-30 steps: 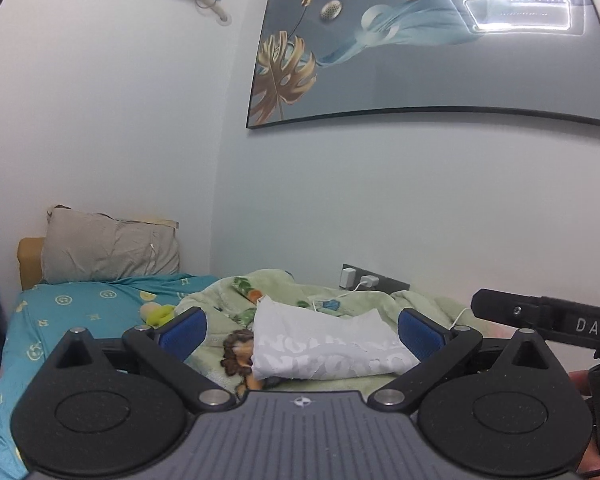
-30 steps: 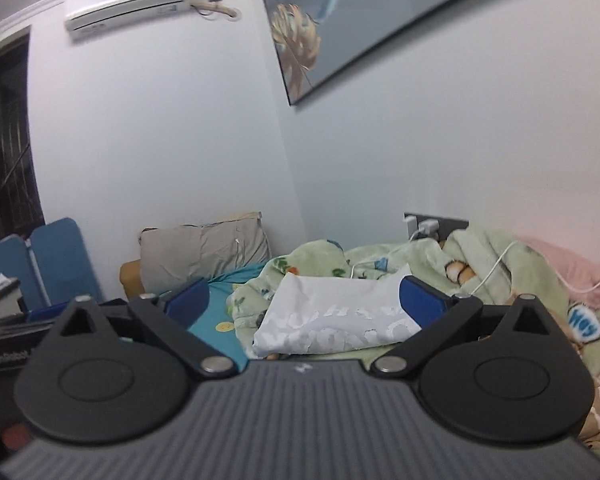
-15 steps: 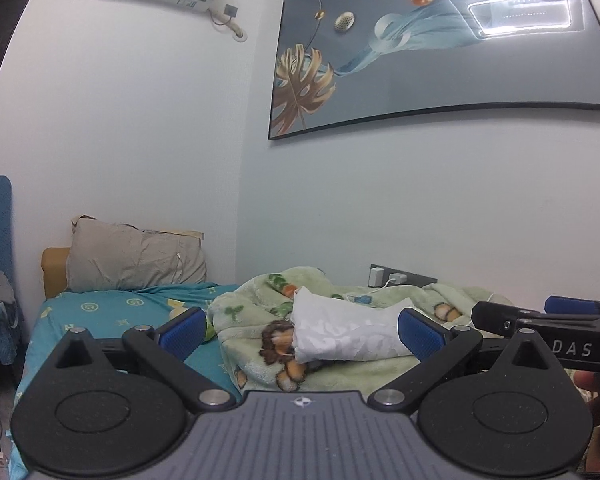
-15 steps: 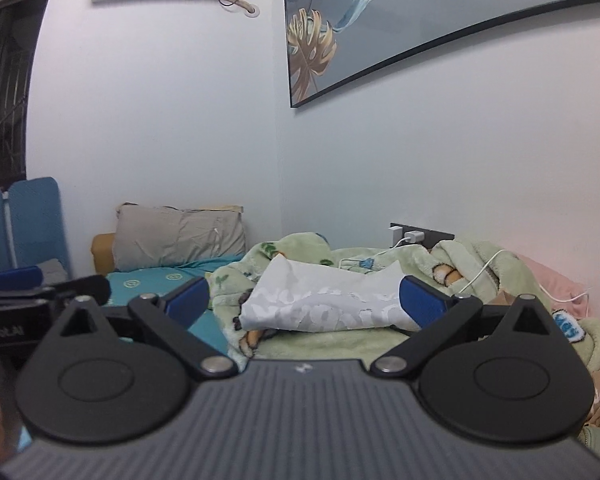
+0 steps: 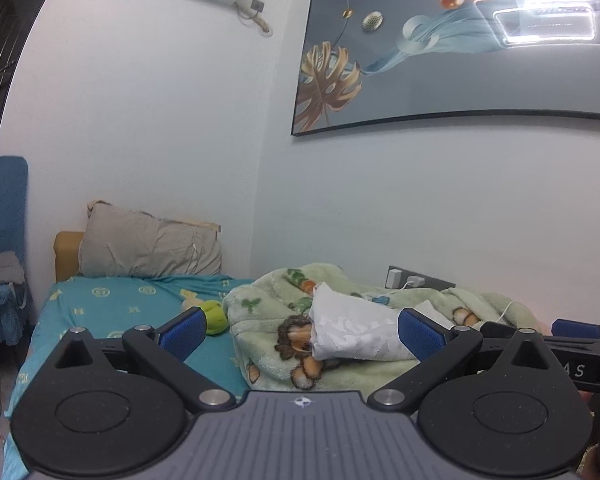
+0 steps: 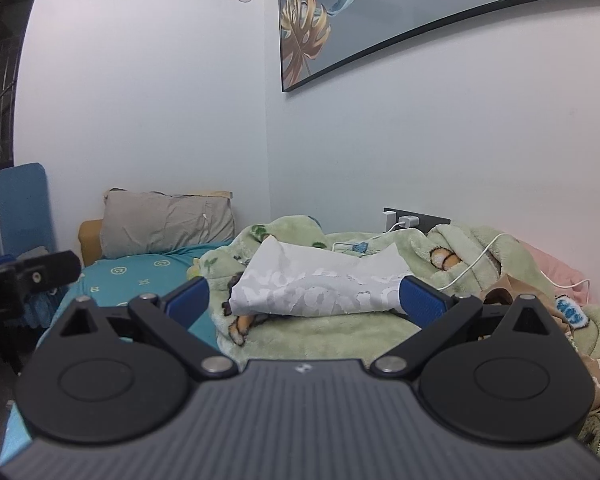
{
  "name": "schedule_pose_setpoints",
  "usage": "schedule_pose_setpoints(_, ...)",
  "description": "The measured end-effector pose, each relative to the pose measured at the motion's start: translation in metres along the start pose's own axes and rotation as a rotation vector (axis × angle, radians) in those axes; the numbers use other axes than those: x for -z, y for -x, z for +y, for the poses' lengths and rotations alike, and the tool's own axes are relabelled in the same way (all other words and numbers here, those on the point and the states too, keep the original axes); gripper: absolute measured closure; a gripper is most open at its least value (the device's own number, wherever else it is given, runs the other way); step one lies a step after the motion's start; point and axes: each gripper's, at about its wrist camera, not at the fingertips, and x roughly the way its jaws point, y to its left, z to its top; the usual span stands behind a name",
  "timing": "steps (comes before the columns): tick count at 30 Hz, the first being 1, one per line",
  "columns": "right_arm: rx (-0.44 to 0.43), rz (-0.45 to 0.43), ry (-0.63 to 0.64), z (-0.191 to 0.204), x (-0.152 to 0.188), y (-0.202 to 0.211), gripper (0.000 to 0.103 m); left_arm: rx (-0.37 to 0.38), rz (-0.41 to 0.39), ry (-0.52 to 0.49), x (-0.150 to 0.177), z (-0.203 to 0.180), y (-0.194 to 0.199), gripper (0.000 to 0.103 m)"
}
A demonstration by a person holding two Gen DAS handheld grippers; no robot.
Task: Fold clothes
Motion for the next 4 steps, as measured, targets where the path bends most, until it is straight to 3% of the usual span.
schedule_pose_setpoints(4, 0.002, 0.004, -0.002, 0.0008, 0.0004, -0.0008, 0.0, -0.018, 0.015, -0.011, 0.0017, -0.0003, -0.0019, 0.0)
